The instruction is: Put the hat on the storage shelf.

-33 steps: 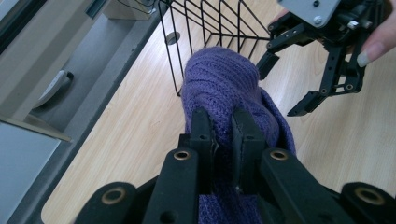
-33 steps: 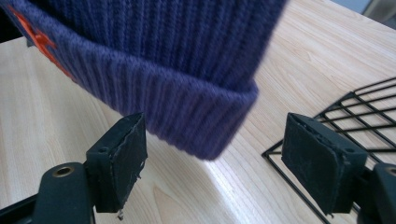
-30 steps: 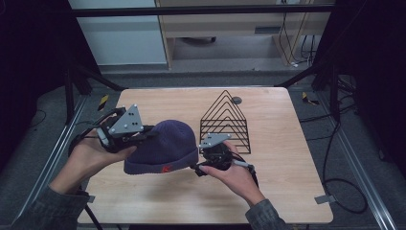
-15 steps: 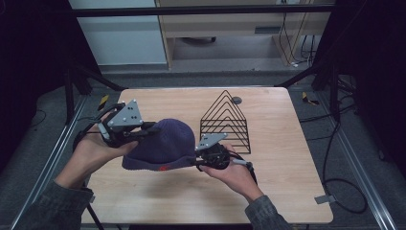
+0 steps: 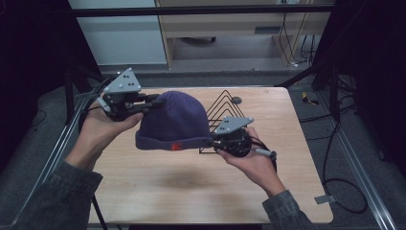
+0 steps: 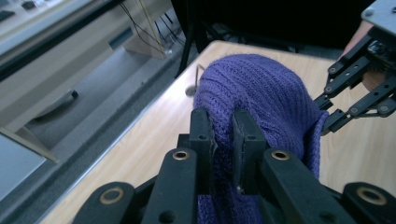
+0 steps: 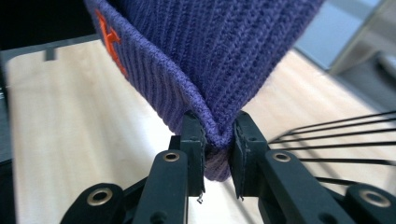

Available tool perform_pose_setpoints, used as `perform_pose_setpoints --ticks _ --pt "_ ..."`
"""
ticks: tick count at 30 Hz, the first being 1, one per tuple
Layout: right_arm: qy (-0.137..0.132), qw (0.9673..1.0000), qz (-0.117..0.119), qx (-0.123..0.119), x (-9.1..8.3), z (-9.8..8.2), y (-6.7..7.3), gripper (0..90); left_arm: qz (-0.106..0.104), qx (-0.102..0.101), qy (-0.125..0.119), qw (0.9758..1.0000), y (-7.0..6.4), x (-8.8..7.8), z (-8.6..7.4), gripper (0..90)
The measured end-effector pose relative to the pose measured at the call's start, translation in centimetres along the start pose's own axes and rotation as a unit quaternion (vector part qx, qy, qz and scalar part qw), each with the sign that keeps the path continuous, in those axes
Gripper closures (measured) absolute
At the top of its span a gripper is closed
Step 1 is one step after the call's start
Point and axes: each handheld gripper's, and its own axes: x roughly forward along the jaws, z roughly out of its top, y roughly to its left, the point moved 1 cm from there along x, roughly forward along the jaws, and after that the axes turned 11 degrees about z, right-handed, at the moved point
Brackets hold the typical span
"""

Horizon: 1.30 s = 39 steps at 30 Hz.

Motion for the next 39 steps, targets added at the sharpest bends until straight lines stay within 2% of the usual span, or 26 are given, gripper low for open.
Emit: perform_pose_setpoints --ticks 1,2,4,6,8,9,11,12,15,19,21,30,36,39 --pt "0.000 1.0000 -0.008 0.000 -0.6 0.3 -0.4 77.4 0.000 0.000 0.000 1.0000 0.0 0.0 0.0 80.1" --pt "0.000 1.0000 -0.008 0.000 -0.6 0.3 -0.4 77.4 0.000 -0.002 -0.003 1.0000 0.1 0.3 0.5 80.1" --pt "-0.002 0.9998 -0.022 -0.001 -1.7 0.7 -1.3 77.5 -0.004 -0.006 -0.011 0.9999 0.3 0.9 1.6 80.0" --pt "-0.011 0.9991 -0.039 0.012 -3.0 0.8 -2.9 77.5 -0.004 -0.012 -0.020 0.9997 0.3 2.0 2.8 80.0" --pt "-0.013 0.9989 -0.043 0.016 -3.3 0.8 -3.2 77.5 -0.001 -0.012 -0.021 0.9997 0.1 2.4 3.2 79.9" --pt "-0.018 0.9980 -0.055 0.024 -3.9 0.5 -4.2 77.5 -0.002 -0.014 -0.025 0.9996 -0.1 3.4 3.9 79.8" --pt "-0.019 0.9975 -0.063 0.026 -4.3 0.3 -4.8 77.5 -0.003 -0.015 -0.027 0.9995 -0.1 3.8 4.2 79.7" --pt "-0.018 0.9972 -0.068 0.026 -4.6 0.2 -5.2 77.4 -0.001 -0.016 -0.032 0.9994 -0.3 4.7 4.8 79.7" --pt "-0.020 0.9960 -0.082 0.030 -5.2 -0.1 -6.4 77.4 0.000 -0.016 -0.038 0.9991 -0.5 6.0 5.8 79.7" --pt "-0.023 0.9947 -0.094 0.034 -6.0 -0.2 -7.5 77.3 0.003 -0.014 -0.044 0.9989 -0.7 6.9 6.5 79.6" --pt "-0.017 0.9936 -0.105 0.038 -6.6 -0.7 -8.3 77.3 0.001 -0.019 -0.041 0.9990 -0.9 8.3 6.8 79.6" --pt "-0.016 0.9916 -0.117 0.053 -7.7 -2.5 -9.1 77.0 -0.003 -0.021 -0.039 0.9990 -2.0 10.5 7.1 79.5" --pt "-0.006 0.9911 -0.120 0.058 -7.6 -3.0 -9.3 76.9 -0.004 -0.018 -0.028 0.9994 -2.2 11.6 7.0 79.2" --pt "0.008 0.9910 -0.120 0.060 -7.3 -3.5 -9.4 76.6 -0.005 -0.018 -0.023 0.9996 -2.4 12.3 6.7 78.9"
